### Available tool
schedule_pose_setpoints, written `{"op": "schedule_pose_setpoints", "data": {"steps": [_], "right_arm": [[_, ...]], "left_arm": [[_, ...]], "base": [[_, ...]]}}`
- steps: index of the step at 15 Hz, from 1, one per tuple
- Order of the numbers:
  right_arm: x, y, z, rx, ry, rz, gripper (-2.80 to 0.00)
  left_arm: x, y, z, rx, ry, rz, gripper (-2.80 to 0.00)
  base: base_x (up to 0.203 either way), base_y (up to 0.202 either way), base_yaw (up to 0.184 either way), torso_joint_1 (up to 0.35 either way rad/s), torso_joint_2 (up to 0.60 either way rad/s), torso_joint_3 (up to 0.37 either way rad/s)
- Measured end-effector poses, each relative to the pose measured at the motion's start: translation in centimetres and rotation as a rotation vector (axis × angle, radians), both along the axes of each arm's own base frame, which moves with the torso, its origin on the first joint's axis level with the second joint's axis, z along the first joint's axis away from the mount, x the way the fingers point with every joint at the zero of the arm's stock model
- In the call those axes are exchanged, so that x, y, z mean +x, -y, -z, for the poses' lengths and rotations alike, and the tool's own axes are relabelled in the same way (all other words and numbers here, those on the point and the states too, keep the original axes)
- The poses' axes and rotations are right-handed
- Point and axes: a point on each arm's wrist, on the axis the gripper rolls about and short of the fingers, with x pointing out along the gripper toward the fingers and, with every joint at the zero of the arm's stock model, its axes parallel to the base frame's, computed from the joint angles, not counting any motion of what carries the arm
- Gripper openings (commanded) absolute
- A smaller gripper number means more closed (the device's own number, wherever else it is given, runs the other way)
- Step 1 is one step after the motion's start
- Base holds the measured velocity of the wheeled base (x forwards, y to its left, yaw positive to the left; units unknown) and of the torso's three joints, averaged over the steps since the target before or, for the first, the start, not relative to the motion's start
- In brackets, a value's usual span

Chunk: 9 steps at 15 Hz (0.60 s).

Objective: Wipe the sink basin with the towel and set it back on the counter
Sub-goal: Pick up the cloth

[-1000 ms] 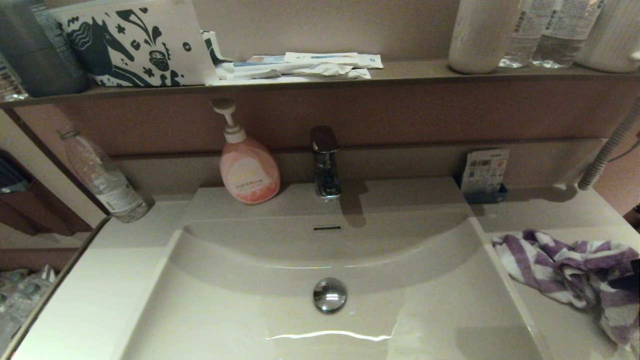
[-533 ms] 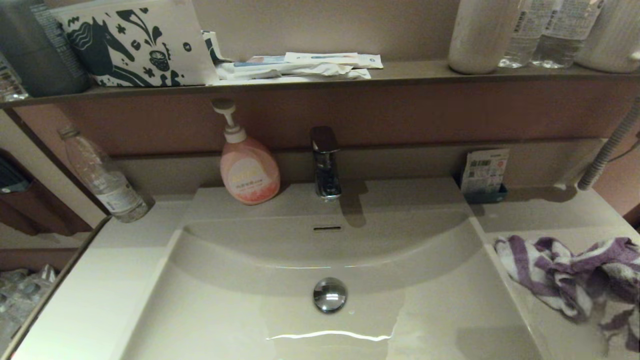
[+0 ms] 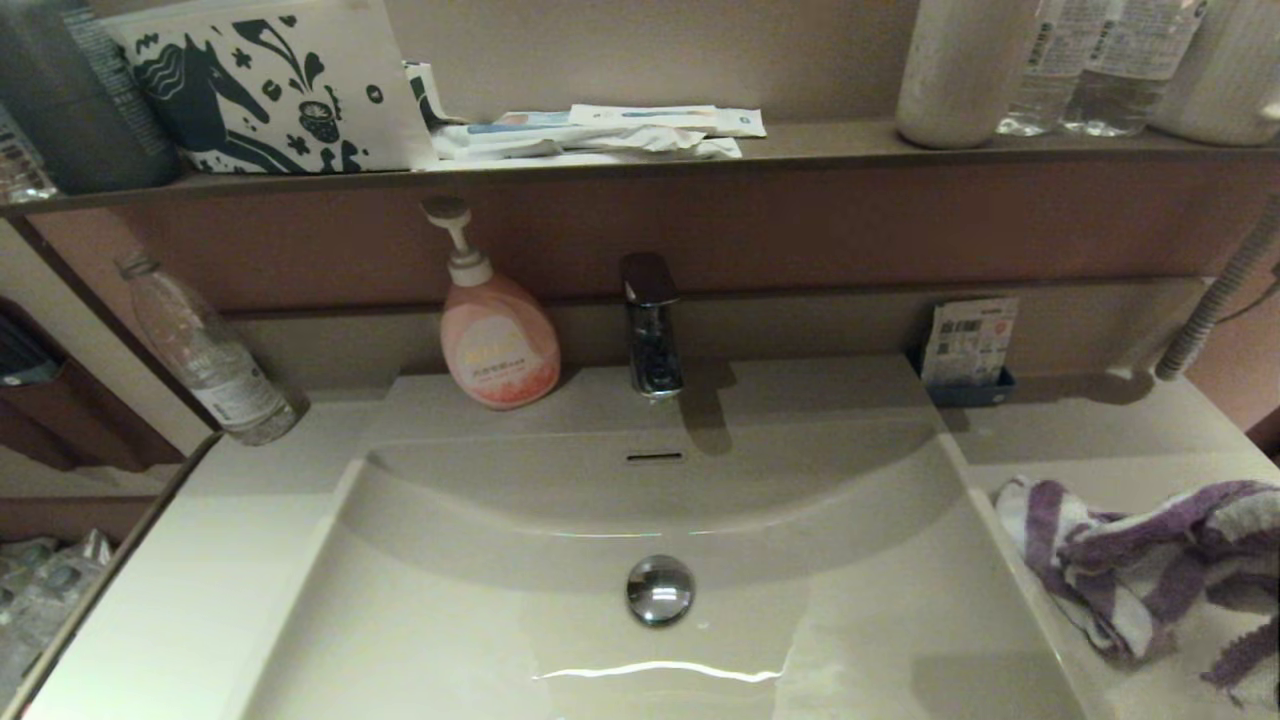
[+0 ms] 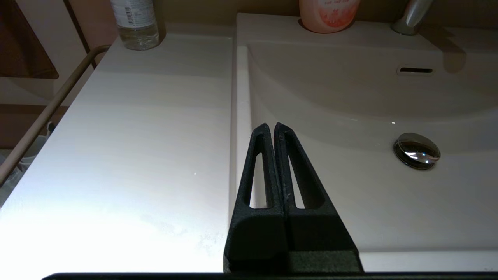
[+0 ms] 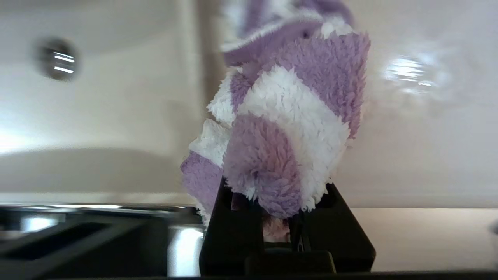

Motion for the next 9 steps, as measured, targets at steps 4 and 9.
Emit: {"op": "schedule_pose_setpoints", "data": {"steps": [4,9], "right_arm": [[-1.2,-2.0,-2.3,0.139,0.064,-0.010,-2.80],[-2.9,-4.0,-5.7,0.328,0.156,-0.092,-2.80]], "left_arm": [[0.0,0.0,0.0,0.000,0.000,0.000,-2.80],[0.0,0.0,0.0,0.000,0.000,0.000,-2.80]], "base": [[0.000,0.000,0.000,0.000,0.00,0.000],[0.000,0.000,0.000,0.000,0.00,0.000]]}}
